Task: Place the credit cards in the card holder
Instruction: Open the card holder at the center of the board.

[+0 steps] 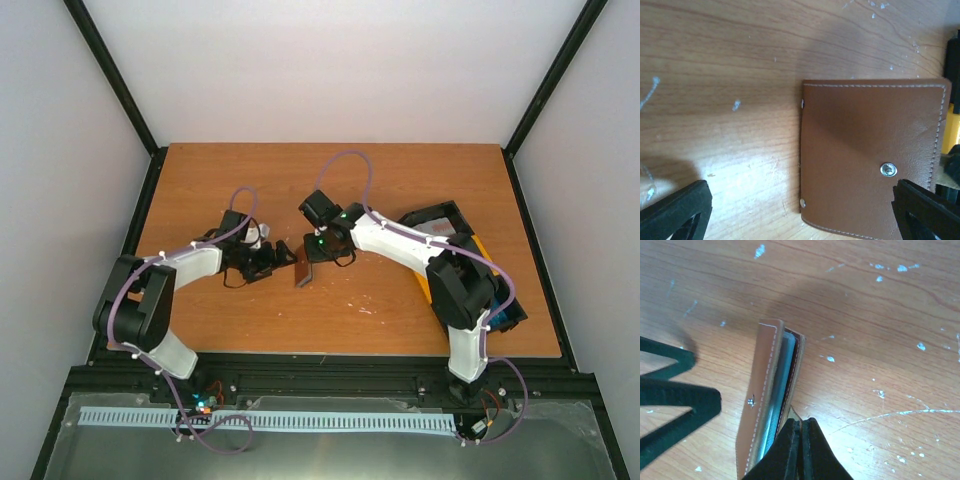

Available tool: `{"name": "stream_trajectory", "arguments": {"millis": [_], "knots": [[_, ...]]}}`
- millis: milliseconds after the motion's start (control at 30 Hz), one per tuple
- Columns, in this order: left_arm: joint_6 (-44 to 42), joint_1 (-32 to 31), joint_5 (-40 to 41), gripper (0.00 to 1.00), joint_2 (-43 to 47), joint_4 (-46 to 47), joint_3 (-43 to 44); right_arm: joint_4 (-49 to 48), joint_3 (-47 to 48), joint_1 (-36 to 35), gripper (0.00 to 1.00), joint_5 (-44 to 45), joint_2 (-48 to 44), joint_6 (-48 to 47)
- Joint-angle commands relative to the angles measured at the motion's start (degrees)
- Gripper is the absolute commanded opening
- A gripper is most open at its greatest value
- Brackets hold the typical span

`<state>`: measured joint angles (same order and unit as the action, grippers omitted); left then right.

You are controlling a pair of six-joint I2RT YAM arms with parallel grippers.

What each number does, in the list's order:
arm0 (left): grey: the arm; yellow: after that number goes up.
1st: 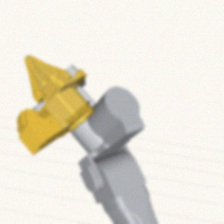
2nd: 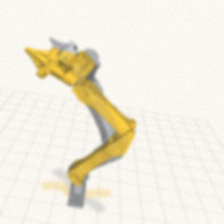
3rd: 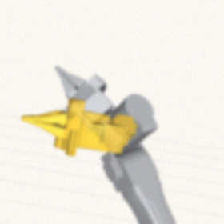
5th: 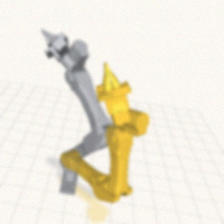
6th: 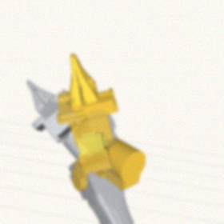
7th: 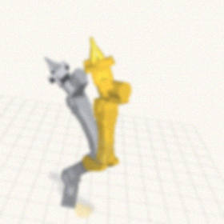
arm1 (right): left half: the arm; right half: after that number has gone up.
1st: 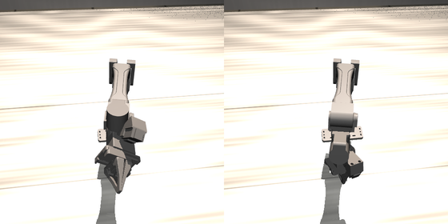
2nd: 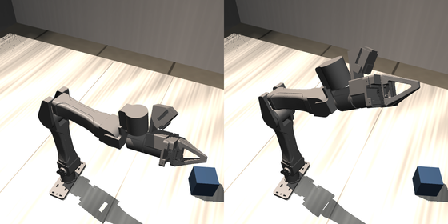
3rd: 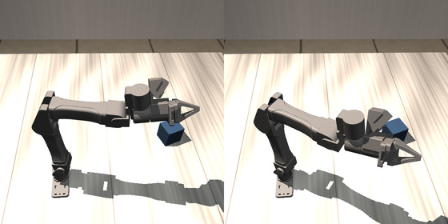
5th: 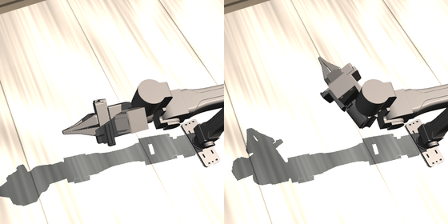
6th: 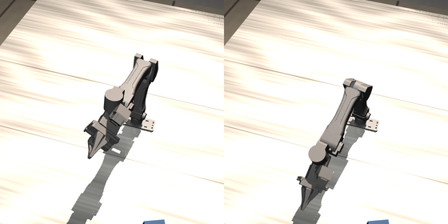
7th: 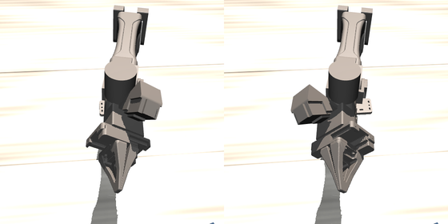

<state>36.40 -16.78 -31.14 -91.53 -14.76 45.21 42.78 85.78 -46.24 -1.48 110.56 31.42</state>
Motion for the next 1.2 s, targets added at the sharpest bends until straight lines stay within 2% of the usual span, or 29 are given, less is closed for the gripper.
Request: {"name": "stream_trajectory", "arguments": {"millis": [0, 233, 467, 633, 1033, 1167], "knots": [[-1.1, 0.3, -3.0, 1.0, 2.2, 3.8, -2.6, 2.6, 2.3, 0.2, 0.03, -1.9, -0.4, 0.2], [-0.1, 0.3, -6.4, 1.0, 2.2, 7.8, -3.9, 1.0, 1.9, 0.2, 0.03, -3.3, -0.6, 0.1], [0.8, 0.3, -2.5, 1.0, 5.5, 7.9, -4.2, 0.0, 0.9, 0.2, 0.03, -3.4, -1.0, 0.5], [-1.8, 0.3, -10.0, 1.0, 4.8, 10.4, -3.5, -1.6, -0.2, 0.2, 0.03, -3.7, -1.8, 1.0], [-4.5, 0.3, -8.7, 1.0, -0.6, 3.5, 0.2, -4.8, -3.2, 0.2, 0.03, -4.8, -4.3, 1.0], [-5.8, 0.3, -12.0, 1.0, -0.2, 5.0, 0.3, -5.0, -3.5, 0.2, 0.03, -4.7, -4.8, 1.0]]}}
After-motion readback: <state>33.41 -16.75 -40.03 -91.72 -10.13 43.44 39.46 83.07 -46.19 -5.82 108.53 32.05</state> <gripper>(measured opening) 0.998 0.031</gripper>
